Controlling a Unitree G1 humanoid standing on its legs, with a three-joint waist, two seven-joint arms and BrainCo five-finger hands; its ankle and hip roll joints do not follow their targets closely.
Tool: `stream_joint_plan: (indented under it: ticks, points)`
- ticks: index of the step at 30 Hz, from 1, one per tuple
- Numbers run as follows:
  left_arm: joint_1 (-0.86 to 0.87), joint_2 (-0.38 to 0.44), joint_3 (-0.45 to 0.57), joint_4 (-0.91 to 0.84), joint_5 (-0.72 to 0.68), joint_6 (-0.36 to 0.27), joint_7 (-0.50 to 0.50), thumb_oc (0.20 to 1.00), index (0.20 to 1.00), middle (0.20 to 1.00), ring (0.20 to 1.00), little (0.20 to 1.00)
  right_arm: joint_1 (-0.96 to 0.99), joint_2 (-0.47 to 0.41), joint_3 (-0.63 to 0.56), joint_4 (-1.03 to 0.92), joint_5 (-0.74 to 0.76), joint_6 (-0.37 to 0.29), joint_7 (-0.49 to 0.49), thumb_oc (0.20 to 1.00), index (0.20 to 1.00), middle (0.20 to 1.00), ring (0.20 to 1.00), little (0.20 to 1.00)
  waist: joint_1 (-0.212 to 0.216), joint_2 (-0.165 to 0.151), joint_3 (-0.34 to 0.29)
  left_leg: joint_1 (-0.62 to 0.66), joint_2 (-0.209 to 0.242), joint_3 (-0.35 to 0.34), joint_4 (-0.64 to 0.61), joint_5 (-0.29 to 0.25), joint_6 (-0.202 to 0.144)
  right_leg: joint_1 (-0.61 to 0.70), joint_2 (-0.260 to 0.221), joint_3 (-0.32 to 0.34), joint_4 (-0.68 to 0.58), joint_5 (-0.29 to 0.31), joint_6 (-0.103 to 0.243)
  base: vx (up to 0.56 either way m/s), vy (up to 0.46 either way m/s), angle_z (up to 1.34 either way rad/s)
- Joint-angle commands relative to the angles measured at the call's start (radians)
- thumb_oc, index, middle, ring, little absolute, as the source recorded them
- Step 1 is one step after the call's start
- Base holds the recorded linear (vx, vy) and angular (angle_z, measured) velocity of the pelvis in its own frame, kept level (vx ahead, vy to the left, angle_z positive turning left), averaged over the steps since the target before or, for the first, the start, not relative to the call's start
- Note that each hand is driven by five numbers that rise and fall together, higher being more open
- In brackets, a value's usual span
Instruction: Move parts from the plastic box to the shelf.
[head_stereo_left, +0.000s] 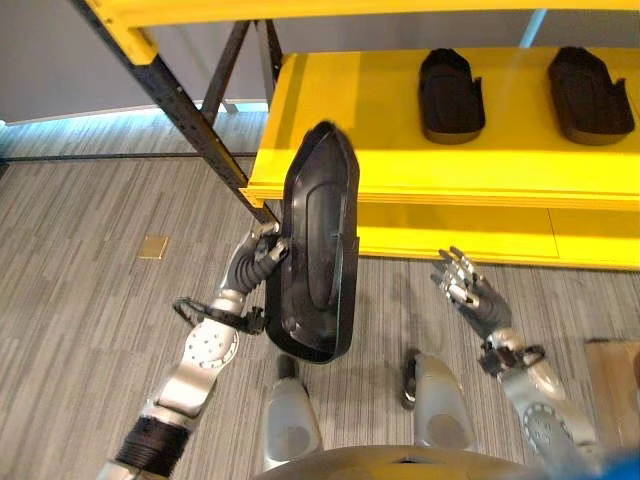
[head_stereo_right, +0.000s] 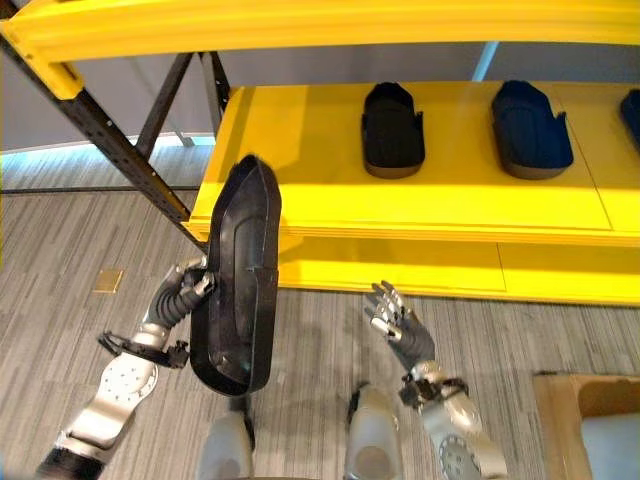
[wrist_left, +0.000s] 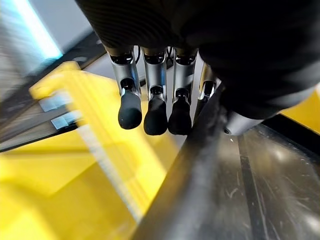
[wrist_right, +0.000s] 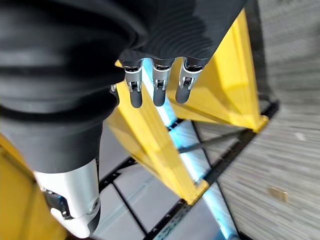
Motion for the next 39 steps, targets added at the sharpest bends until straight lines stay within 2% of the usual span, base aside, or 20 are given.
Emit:
stream_joint_plan:
  ticks: [1, 3, 5, 8, 10, 11, 12, 14, 15, 16, 17, 19, 21, 22, 26, 29, 34, 39]
  points:
    - [-0.003, 0.095, 0.058, -0.073, 0.014, -0.053, 0.068, 0.200, 0.200, 0.200, 0.200, 0.200, -0.058, 0.049, 0.041, -0.021, 0.033, -0.026, 0.030, 1.000, 1.000, 1.000, 1.000, 1.000, 0.032, -0.085, -0.033, -0.084, 0.051, -0.033, 0.041, 0.019, 0.012, 0.282, -0.082, 0.058, -0.386, 0.145, 0.126, 0.08, 0.051, -0.16]
    - [-0.033, 0.095, 0.047, -0.067, 0.024, -0.052, 0.080, 0.200, 0.200, 0.200, 0.200, 0.200, -0.059, 0.051, 0.043, -0.020, 0.040, -0.027, 0.030, 1.000, 1.000, 1.000, 1.000, 1.000, 0.031, -0.089, -0.034, -0.086, 0.054, -0.027, 0.048, 0.011, 0.011, 0.284, -0.081, 0.060, -0.398, 0.149, 0.128, 0.07, 0.044, -0.14]
    - [-0.197, 0.088, -0.003, -0.018, 0.062, -0.047, 0.133, 0.200, 0.200, 0.200, 0.200, 0.200, -0.079, 0.036, 0.065, -0.029, 0.021, -0.028, 0.032, 1.000, 1.000, 1.000, 1.000, 1.000, 0.008, -0.100, -0.028, -0.099, 0.062, -0.018, 0.074, -0.001, 0.005, 0.268, -0.075, 0.082, -0.408, 0.157, 0.132, 0.07, 0.032, -0.11]
    - [-0.283, 0.073, -0.031, 0.012, 0.075, -0.044, 0.158, 0.200, 0.200, 0.200, 0.200, 0.200, -0.086, 0.032, 0.073, -0.028, 0.022, -0.028, 0.033, 1.000, 1.000, 1.000, 1.000, 1.000, -0.007, -0.102, -0.023, -0.104, 0.067, -0.010, 0.078, -0.002, 0.001, 0.254, -0.071, 0.094, -0.408, 0.159, 0.132, 0.02, 0.019, -0.19]
    - [-0.425, 0.044, -0.079, 0.093, 0.086, -0.028, 0.198, 0.200, 0.200, 0.200, 0.200, 0.200, -0.103, 0.015, 0.098, -0.037, 0.008, -0.026, 0.035, 1.000, 1.000, 1.000, 1.000, 1.000, -0.032, -0.105, -0.016, -0.100, 0.078, 0.003, 0.079, -0.003, -0.004, 0.230, -0.061, 0.119, -0.410, 0.166, 0.130, 0.02, 0.009, -0.25]
    - [-0.425, 0.044, -0.079, 0.093, 0.086, -0.028, 0.198, 0.200, 0.200, 0.200, 0.200, 0.200, -0.103, 0.015, 0.098, -0.037, 0.008, -0.026, 0.035, 1.000, 1.000, 1.000, 1.000, 1.000, -0.032, -0.105, -0.016, -0.100, 0.078, 0.003, 0.079, -0.003, -0.004, 0.230, -0.061, 0.119, -0.410, 0.166, 0.130, 0.00, 0.001, -0.38]
    - [-0.535, 0.019, -0.113, 0.173, 0.052, -0.015, 0.228, 0.200, 0.200, 0.200, 0.200, 0.200, -0.119, 0.003, 0.121, -0.037, 0.005, -0.023, 0.036, 1.000, 1.000, 1.000, 1.000, 1.000, -0.053, -0.108, -0.008, -0.095, 0.089, 0.015, 0.082, -0.005, -0.009, 0.209, -0.053, 0.137, -0.409, 0.170, 0.130, -0.02, -0.001, -0.46]
    - [-0.652, 0.025, -0.149, 0.264, 0.025, -0.002, 0.239, 0.200, 0.200, 0.200, 0.200, 0.200, -0.134, -0.007, 0.127, -0.033, -0.003, -0.018, 0.036, 1.000, 1.000, 1.000, 1.000, 1.000, -0.068, -0.105, -0.003, -0.099, 0.097, 0.027, 0.075, 0.005, -0.012, 0.179, -0.045, 0.152, -0.406, 0.180, 0.131, -0.03, 0.006, -0.55]
    - [-0.758, 0.023, -0.168, 0.350, -0.037, 0.003, 0.268, 0.200, 0.200, 0.200, 0.200, 0.200, -0.141, -0.012, 0.138, -0.025, 0.000, -0.013, 0.039, 1.000, 1.000, 1.000, 1.000, 1.000, -0.087, -0.102, 0.001, -0.102, 0.104, 0.033, 0.071, 0.011, -0.014, 0.154, -0.037, 0.167, -0.403, 0.188, 0.133, -0.03, -0.002, -0.47]
    - [-0.892, 0.046, -0.199, 0.490, -0.096, 0.015, 0.267, 0.200, 0.200, 0.200, 0.200, 0.200, -0.139, -0.018, 0.142, -0.014, 0.007, -0.007, 0.052, 1.000, 1.000, 1.000, 1.000, 1.000, -0.112, -0.100, 0.004, -0.109, 0.113, 0.041, 0.068, 0.021, -0.019, 0.125, -0.029, 0.178, -0.396, 0.195, 0.136, -0.03, -0.011, -0.41]
    - [-0.936, 0.057, -0.213, 0.535, -0.108, 0.020, 0.265, 0.200, 0.200, 0.200, 0.200, 0.200, -0.140, -0.021, 0.146, -0.011, 0.009, -0.005, 0.056, 1.000, 1.000, 1.000, 1.000, 1.000, -0.117, -0.099, 0.004, -0.112, 0.114, 0.044, 0.069, 0.024, -0.022, 0.116, -0.026, 0.182, -0.394, 0.197, 0.136, -0.03, -0.032, -0.34]
    - [-1.100, 0.111, -0.286, 0.749, -0.183, 0.034, 0.234, 0.200, 0.200, 0.200, 0.200, 0.200, -0.137, -0.037, 0.159, 0.000, 0.023, 0.010, 0.076, 1.000, 1.000, 1.000, 1.000, 1.000, -0.138, -0.098, 0.006, -0.119, 0.125, 0.049, 0.072, 0.030, -0.029, 0.084, -0.015, 0.199, -0.379, 0.202, 0.140, -0.02, -0.033, -0.38]
    - [-1.133, 0.113, -0.298, 0.793, -0.216, 0.035, 0.224, 0.200, 0.200, 0.200, 0.200, 0.200, -0.135, -0.040, 0.159, -0.001, 0.028, 0.013, 0.079, 1.000, 1.000, 1.000, 1.000, 1.000, -0.140, -0.099, 0.007, -0.122, 0.128, 0.050, 0.072, 0.032, -0.031, 0.076, -0.014, 0.202, -0.375, 0.203, 0.142, -0.01, -0.023, -0.14]
    - [-1.199, 0.117, -0.320, 0.901, -0.281, 0.038, 0.204, 0.200, 0.200, 0.200, 0.200, 0.200, -0.130, -0.045, 0.168, 0.008, 0.034, 0.021, 0.084, 1.000, 1.000, 1.000, 1.000, 1.000, -0.148, -0.099, 0.008, -0.126, 0.130, 0.052, 0.075, 0.033, -0.034, 0.068, -0.012, 0.205, -0.367, 0.203, 0.143, -0.02, -0.020, -0.07]
    - [-1.312, 0.150, -0.335, 1.083, -0.411, 0.044, 0.170, 0.200, 0.200, 0.200, 0.200, 0.200, -0.121, -0.048, 0.180, 0.020, 0.048, 0.030, 0.092, 1.000, 1.000, 1.000, 1.000, 1.000, -0.159, -0.107, 0.014, -0.129, 0.141, 0.056, 0.084, 0.032, -0.043, 0.049, -0.005, 0.216, -0.360, 0.206, 0.148, -0.01, -0.017, -0.02]
    - [-1.323, 0.178, -0.313, 1.141, -0.476, 0.044, 0.157, 0.200, 0.200, 0.200, 0.200, 0.200, -0.112, -0.044, 0.182, 0.027, 0.059, 0.033, 0.095, 1.000, 1.000, 1.000, 1.000, 1.000, -0.160, -0.111, 0.016, -0.133, 0.146, 0.055, 0.096, 0.027, -0.046, 0.047, -0.003, 0.220, -0.354, 0.204, 0.150, 0.00, -0.014, -0.04]
    - [-1.389, 0.242, -0.342, 1.258, -0.495, 0.079, 0.117, 0.200, 0.200, 0.200, 0.200, 0.200, -0.107, -0.060, 0.173, 0.030, 0.073, 0.038, 0.105, 1.000, 1.000, 1.000, 1.000, 1.000, -0.159, -0.115, 0.012, -0.158, 0.148, 0.048, 0.108, 0.024, -0.052, 0.040, -0.007, 0.215, -0.364, 0.213, 0.157, 0.00, 0.000, 0.00]
    - [-1.442, 0.295, -0.406, 1.307, -0.366, 0.109, 0.111, 0.200, 0.200, 0.200, 0.200, 0.200, -0.091, -0.076, 0.150, 0.037, 0.087, 0.042, 0.123, 1.000, 1.000, 1.000, 1.000, 1.000, -0.161, -0.124, 0.014, -0.193, 0.149, 0.040, 0.135, 0.017, -0.053, 0.020, -0.009, 0.217, -0.359, 0.217, 0.159, -0.01, 0.006, 0.06]
